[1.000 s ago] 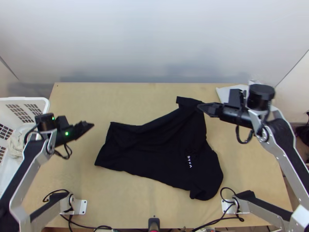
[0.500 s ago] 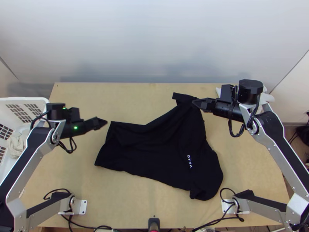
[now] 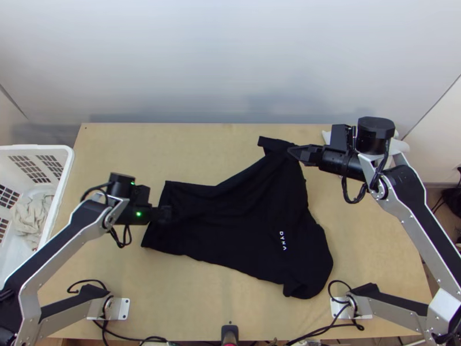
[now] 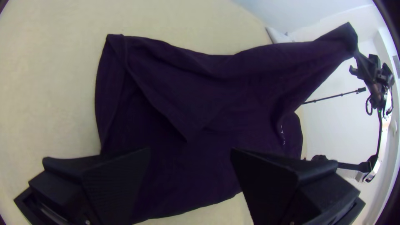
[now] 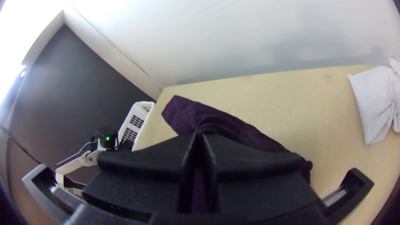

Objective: Fold the t-shirt

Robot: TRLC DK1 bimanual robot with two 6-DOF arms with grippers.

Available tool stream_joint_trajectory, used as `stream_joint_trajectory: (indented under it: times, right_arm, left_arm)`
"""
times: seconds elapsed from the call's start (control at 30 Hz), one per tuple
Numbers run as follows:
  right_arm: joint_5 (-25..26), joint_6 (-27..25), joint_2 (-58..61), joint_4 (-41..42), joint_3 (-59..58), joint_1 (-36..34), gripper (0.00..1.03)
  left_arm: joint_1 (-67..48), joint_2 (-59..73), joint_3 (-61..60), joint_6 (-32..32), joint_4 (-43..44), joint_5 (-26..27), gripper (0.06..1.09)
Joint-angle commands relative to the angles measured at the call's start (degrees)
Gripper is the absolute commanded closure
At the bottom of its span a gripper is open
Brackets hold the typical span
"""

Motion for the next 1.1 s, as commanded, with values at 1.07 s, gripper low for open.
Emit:
stream_joint_trajectory:
  times: [1.07]
  right_arm:
    - [-0.1, -1.0, -0.6, -2.5, 1.2, -0.3, 1.00]
  left_arm:
    - [-10.7, 14.4, -2.5, -9.4, 20.0, -2.4, 0.26]
